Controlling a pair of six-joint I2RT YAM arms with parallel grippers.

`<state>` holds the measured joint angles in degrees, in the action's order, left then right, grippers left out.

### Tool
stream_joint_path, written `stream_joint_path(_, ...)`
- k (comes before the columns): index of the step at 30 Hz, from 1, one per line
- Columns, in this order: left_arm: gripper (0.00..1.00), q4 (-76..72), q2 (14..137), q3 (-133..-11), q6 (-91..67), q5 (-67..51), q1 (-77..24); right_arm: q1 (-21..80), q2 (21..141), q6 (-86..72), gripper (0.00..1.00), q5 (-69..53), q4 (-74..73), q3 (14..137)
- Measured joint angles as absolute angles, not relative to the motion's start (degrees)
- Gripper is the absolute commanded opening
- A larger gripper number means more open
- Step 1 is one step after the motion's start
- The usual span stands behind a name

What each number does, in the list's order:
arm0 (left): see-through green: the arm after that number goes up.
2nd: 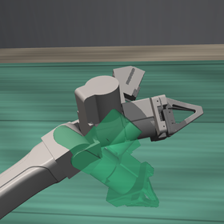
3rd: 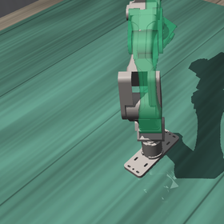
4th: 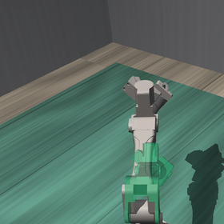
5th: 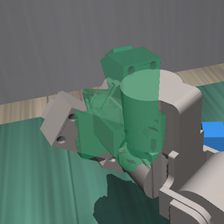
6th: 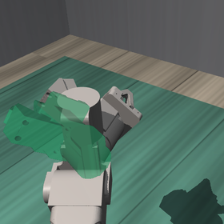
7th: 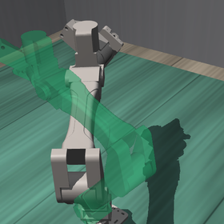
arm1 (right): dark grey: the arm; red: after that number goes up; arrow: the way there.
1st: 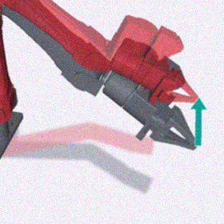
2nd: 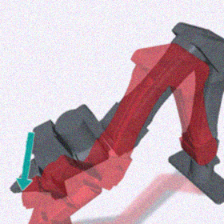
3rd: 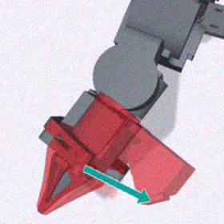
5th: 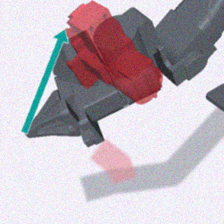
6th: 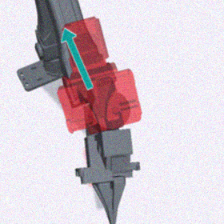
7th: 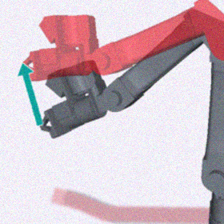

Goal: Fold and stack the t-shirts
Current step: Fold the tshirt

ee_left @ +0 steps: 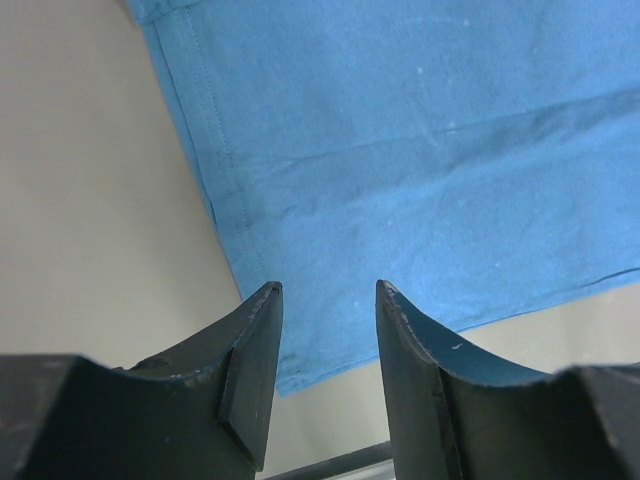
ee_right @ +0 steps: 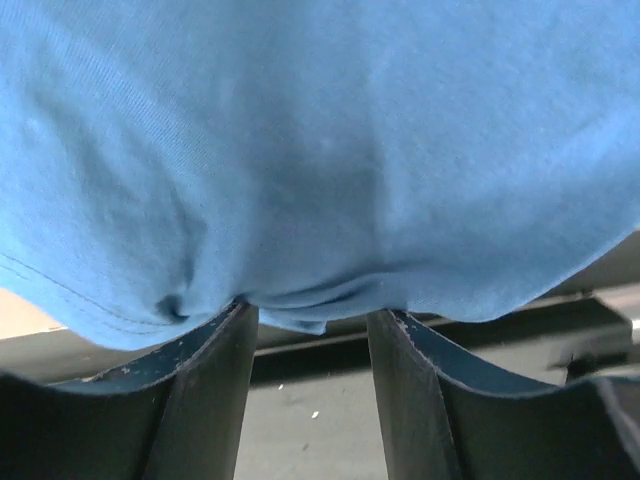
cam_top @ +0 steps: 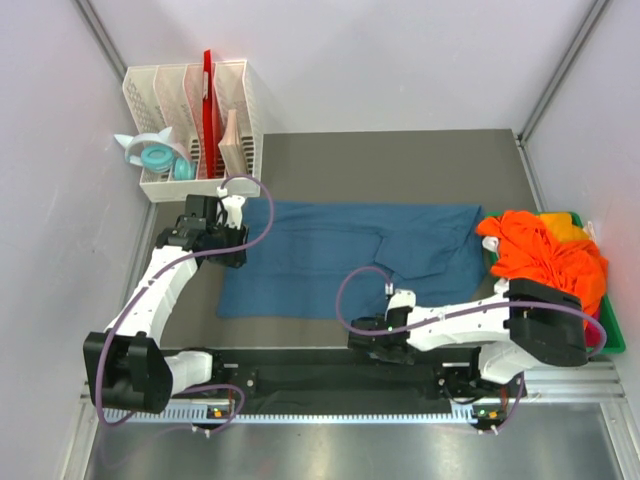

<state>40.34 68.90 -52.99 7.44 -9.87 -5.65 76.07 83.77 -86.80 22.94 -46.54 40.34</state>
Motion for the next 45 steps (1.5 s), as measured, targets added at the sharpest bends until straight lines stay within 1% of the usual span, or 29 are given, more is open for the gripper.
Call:
stream_joint_path(4,0.48,40.2,68.9,-53.0,7.4,-10.2,-5.7,79.9,84.4,-87.3,0.50,27.2,-46.1,39.8)
stream_joint_path(6,0.48,40.2,68.9,-53.0,7.5,-10.3,-5.7,80.9,84.8,-88.3,0.45,28.5,-46.1,39.7)
stream_joint_path(7,0.48,40.2,68.9,-53.0,7.4,-10.4,-5.7,81.3,85.1,-88.9,0.39,29.0,-46.1,39.7)
stream_joint_path(8,0.48,40.2,68.9,-53.0,7.4,-10.5,-5.7,81.7,85.3,-89.6,0.25,29.4,-46.0,39.7)
stream_joint_path(10,0.48,40.2,68.9,-53.0,7.4,-10.7,-5.7,82.5,85.8,-91.2,0.12,30.2,-45.2,39.9)
stream_joint_path(11,0.48,40.2,69.0,-53.0,7.4,-10.7,-5.7,82.9,86.0,-92.1,0.02,30.7,-44.7,40.1)
stream_joint_path(12,0.48,40.1,69.1,-53.0,7.5,-10.7,-5.7,83.5,86.4,-93.0,0.00,31.3,-44.8,40.3)
stream_joint_path(21,0.48,39.8,70.2,-53.0,7.4,-10.7,-5.7,88.1,88.5,-99.2,0.00,36.1,-50.2,42.9)
stream_joint_path(28,0.48,39.2,70.7,-53.0,7.2,-10.7,-5.7,90.8,88.1,-105.3,0.00,45.6,-64.1,54.8)
stream_joint_path(30,0.48,38.8,70.7,-53.0,7.0,-10.7,-5.7,90.9,87.2,-106.5,0.00,47.7,-66.6,56.5)
stream_joint_path(35,0.47,38.6,71.3,-53.0,6.1,-10.7,-5.7,90.8,85.4,-108.3,0.00,49.4,-71.1,56.6)
stream_joint_path(38,0.49,40.0,72.5,-53.5,6.2,-10.8,-5.6,90.8,85.2,-109.3,0.00,49.4,-71.8,55.8)
stream_joint_path(39,0.50,41.0,72.6,-53.6,6.4,-11.0,-5.6,90.8,85.2,-109.7,0.00,49.3,-72.1,55.5)
stream_joint_path(45,0.49,49.0,72.7,-58.2,10.8,-12.0,-4.4,90.8,84.6,-111.1,0.00,48.5,-72.4,52.8)
